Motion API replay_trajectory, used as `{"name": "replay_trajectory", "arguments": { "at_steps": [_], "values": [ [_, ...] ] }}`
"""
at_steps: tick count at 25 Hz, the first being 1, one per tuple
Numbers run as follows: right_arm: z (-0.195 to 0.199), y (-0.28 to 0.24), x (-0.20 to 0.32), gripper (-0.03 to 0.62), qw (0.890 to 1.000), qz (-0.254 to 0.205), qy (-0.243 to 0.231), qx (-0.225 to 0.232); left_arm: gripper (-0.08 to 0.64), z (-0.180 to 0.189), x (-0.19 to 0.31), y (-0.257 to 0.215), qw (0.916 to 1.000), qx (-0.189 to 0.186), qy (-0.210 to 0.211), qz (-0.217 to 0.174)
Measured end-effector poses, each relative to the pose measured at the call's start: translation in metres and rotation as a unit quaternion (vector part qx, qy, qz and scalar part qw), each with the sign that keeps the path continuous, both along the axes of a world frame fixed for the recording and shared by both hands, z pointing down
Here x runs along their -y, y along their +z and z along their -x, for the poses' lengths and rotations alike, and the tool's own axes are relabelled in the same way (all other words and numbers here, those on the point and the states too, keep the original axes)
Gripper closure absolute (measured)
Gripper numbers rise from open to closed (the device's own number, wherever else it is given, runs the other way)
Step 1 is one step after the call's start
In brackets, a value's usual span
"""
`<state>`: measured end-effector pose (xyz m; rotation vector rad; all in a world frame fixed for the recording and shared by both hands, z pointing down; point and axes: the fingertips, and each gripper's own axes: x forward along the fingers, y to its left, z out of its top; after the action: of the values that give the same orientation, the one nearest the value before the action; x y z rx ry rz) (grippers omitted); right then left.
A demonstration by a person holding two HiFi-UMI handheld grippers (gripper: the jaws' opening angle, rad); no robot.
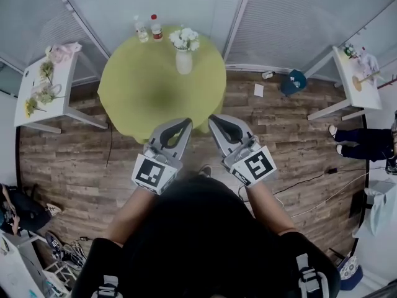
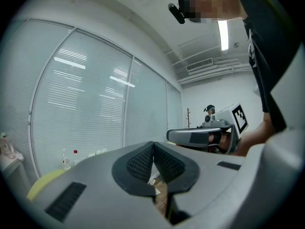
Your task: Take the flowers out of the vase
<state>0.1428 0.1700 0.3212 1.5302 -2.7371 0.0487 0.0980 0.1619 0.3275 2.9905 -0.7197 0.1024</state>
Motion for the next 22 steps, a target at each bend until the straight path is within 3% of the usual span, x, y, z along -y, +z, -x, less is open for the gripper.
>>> {"name": "replay_trajectory", "arguments": {
  "at_steps": [14, 22],
  "values": [
    [-0.038, 0.012, 0.024, 0.572, 1.000, 0.005, -0.026, 0.017, 0.546, -0.029, 0.020, 0.007, 0.9990, 0.019, -0.040, -0.002],
    [-0.033, 0.018, 0.056, 0.572, 1.000, 0.010, -0.022, 0.005, 0.546, -0.031, 0.056, 0.013, 0.9995, 0.012, -0.028, -0.003]
  ]
}}
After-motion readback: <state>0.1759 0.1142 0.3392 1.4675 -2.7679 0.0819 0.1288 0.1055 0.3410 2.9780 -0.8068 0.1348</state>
